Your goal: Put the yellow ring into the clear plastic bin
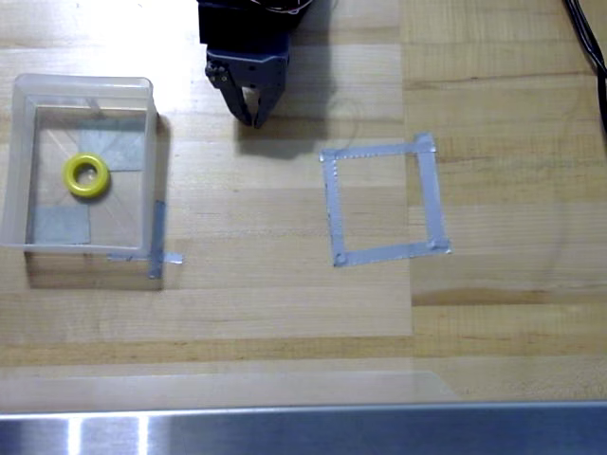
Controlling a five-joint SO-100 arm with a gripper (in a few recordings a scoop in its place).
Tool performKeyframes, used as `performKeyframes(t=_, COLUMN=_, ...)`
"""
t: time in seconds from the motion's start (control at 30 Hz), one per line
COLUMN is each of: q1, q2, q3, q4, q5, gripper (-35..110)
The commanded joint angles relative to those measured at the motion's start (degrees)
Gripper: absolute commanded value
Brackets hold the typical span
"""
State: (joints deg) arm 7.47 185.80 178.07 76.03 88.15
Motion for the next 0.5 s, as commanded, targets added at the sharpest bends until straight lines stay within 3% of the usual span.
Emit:
performKeyframes(t=0.0, q1=-0.44, q2=0.53, q3=-0.7, q4=3.52, q5=0.79, gripper=1)
performKeyframes(t=0.47, q1=-0.44, q2=0.62, q3=-0.7, q4=3.96, q5=0.35, gripper=1)
